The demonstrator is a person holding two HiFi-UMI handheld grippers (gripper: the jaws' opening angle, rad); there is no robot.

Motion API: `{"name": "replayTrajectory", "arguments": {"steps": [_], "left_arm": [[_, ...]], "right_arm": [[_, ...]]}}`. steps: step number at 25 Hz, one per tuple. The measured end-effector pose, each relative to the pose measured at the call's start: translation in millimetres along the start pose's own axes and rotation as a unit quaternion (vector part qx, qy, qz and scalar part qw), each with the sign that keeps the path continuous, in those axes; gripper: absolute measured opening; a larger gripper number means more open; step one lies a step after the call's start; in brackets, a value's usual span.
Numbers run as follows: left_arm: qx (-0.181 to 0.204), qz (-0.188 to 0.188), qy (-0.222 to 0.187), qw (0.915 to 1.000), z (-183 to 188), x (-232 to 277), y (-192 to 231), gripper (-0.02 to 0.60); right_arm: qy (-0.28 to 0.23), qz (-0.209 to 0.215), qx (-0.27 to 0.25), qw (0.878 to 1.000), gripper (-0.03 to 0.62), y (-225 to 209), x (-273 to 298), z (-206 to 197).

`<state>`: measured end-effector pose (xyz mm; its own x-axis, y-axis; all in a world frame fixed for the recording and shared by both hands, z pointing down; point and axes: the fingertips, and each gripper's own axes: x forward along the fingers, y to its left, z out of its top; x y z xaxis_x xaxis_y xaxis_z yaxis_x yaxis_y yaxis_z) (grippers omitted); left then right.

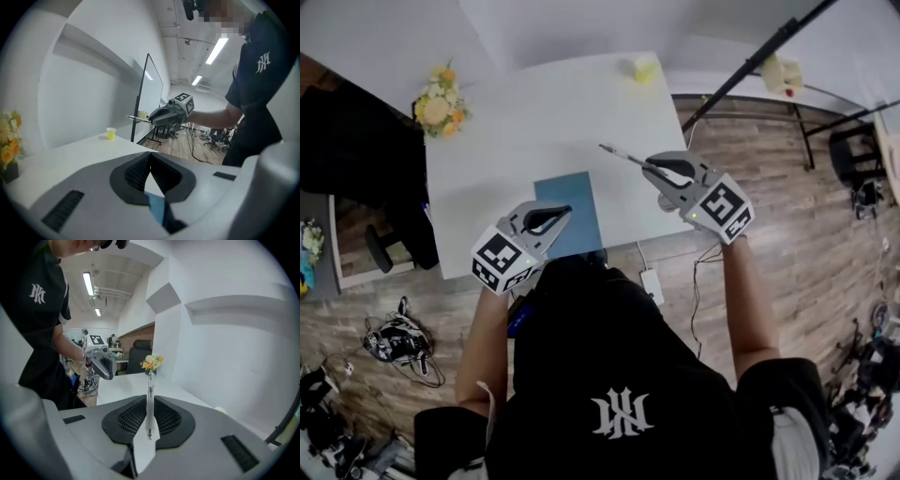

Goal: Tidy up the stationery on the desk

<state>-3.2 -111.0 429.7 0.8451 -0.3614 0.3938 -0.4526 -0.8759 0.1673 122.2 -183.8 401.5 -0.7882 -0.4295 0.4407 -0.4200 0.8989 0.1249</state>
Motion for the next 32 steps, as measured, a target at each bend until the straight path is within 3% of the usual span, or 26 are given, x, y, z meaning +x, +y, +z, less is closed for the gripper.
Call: {"name": "replayTrajectory", "arguments": {"steps": [5,13,22,32], "left_arm": [[0.006,0.011,-0.036,0.9993,23,-22,12,0.003],[0.010,0.013,-0.076,0.9970,32,-61,24,0.003],[-0.005,-0.016,-0.052,0.9985,-6,-97,31,0.003],[-0.035,-0.047,-0.022,0.9980,-56,-113,46,0.003]], "right_arm": [[-0.056,-0.015,0.021,0.998,0.071,17,0,45],[-0.133,-0.056,0.109,0.983,0.071,43,3,79],[-0.106,-0.075,0.157,0.979,0.071,82,42,63],[-0.036,-0.089,0.193,0.976,0.071,134,105,4]]}}
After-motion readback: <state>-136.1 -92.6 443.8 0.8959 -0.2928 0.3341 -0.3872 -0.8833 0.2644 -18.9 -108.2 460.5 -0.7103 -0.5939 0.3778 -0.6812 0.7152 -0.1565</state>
